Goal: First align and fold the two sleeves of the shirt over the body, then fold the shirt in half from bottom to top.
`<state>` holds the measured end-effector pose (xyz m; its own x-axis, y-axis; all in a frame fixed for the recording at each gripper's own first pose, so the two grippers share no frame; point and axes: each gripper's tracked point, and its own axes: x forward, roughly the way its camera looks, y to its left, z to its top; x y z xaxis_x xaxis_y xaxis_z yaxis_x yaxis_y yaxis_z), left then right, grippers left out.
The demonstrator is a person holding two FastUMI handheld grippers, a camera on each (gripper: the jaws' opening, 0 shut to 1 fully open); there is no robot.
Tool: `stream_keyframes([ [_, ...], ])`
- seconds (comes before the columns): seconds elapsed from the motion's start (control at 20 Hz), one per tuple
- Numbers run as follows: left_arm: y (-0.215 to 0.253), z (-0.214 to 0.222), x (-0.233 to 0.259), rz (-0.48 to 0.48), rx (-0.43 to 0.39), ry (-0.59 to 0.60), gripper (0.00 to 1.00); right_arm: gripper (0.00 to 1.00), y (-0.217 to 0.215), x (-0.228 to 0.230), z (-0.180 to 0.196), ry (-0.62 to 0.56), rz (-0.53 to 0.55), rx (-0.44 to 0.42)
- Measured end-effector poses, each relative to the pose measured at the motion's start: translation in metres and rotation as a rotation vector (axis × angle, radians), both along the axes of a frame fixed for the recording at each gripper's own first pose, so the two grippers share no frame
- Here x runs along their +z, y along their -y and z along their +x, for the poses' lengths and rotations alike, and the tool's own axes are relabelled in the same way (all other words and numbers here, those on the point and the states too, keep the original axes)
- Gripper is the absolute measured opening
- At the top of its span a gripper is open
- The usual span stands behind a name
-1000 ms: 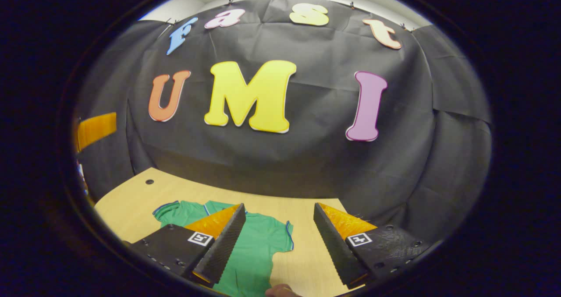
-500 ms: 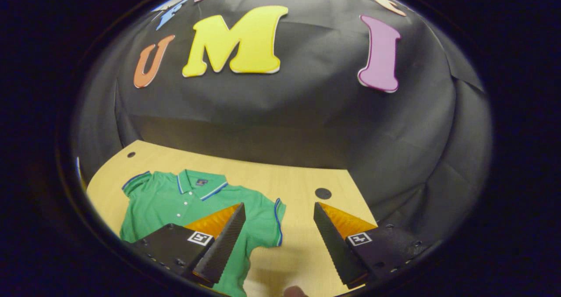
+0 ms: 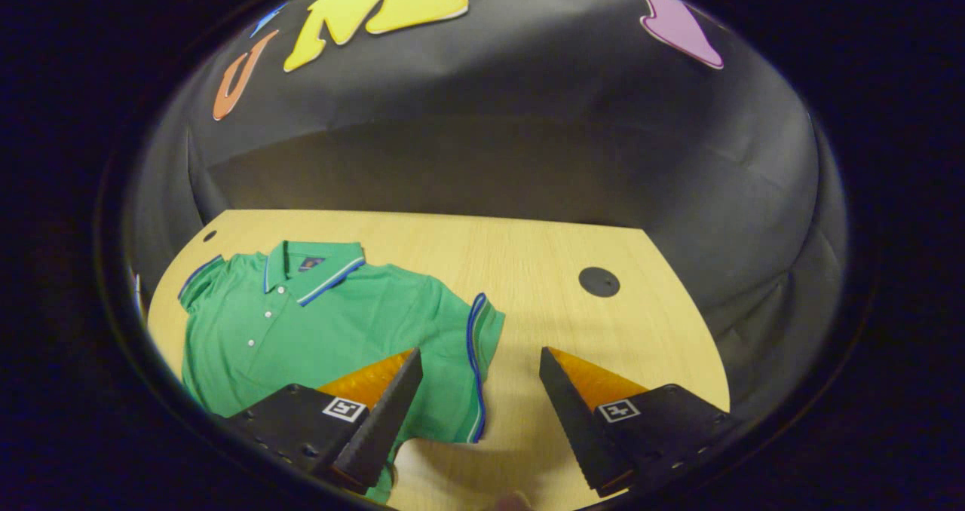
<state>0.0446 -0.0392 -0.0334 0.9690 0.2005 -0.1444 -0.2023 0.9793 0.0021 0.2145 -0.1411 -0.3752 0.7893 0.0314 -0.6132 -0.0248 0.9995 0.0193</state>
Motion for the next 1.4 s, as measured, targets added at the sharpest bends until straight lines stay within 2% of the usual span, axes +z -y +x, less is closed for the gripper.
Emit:
stream_keyframes([
  [0.1,-0.001,0.003,0.001,0.022,0.010,-0.008,0.99,0.92,0.005,-0.012,0.003,-0.026,0.003,-0.012],
  [0.15,0.000,0.005,0.001,0.026,0.012,-0.010,0.99,0.84,0.005,-0.018,0.004,-0.044,0.013,-0.018],
  [0.2,0.002,0.006,0.002,0.027,0.012,-0.014,0.99,0.72,0.005,-0.023,0.003,-0.066,0.025,-0.019],
  [0.25,0.004,0.008,0.000,0.029,0.013,-0.019,0.99,0.66,0.005,-0.030,0.003,-0.087,0.027,-0.022],
  [0.3,0.005,0.009,0.000,0.030,0.013,-0.023,0.99,0.53,0.003,-0.035,0.002,-0.104,0.044,-0.014],
  [0.35,0.006,0.011,-0.001,0.029,0.012,-0.026,0.99,0.51,0.000,-0.032,0.001,-0.106,0.059,-0.011],
  [0.4,0.007,0.012,-0.001,0.028,0.012,-0.026,0.99,0.32,-0.002,-0.035,0.005,-0.110,0.061,-0.008],
  [0.45,0.007,0.012,-0.002,0.025,0.013,-0.026,0.99,0.24,-0.005,-0.035,0.003,-0.115,0.059,0.003],
  [0.5,0.007,0.014,-0.003,0.019,0.013,-0.028,0.99,0.04,-0.007,-0.036,0.004,-0.116,0.060,0.018],
  [0.6,0.008,0.013,-0.001,0.013,0.014,-0.025,0.99,0.00,-0.005,-0.030,0.003,-0.123,0.057,0.021],
  [0.75,0.004,0.009,0.002,0.016,0.017,-0.016,0.99,0.00,-0.002,-0.010,0.004,-0.085,0.072,0.011],
  [0.95,-0.010,0.000,-0.002,-0.026,0.042,-0.022,0.99,0.00,-0.014,0.025,0.004,-0.045,0.100,0.009],
  [1.15,-0.035,-0.014,-0.001,-0.052,0.068,-0.020,0.99,0.00,-0.062,0.067,0.006,0.001,0.148,0.020],
  [1.4,-0.078,-0.034,-0.012,-0.052,0.089,-0.039,0.99,0.00,-0.138,0.073,0.009,0.006,0.137,0.066],
])
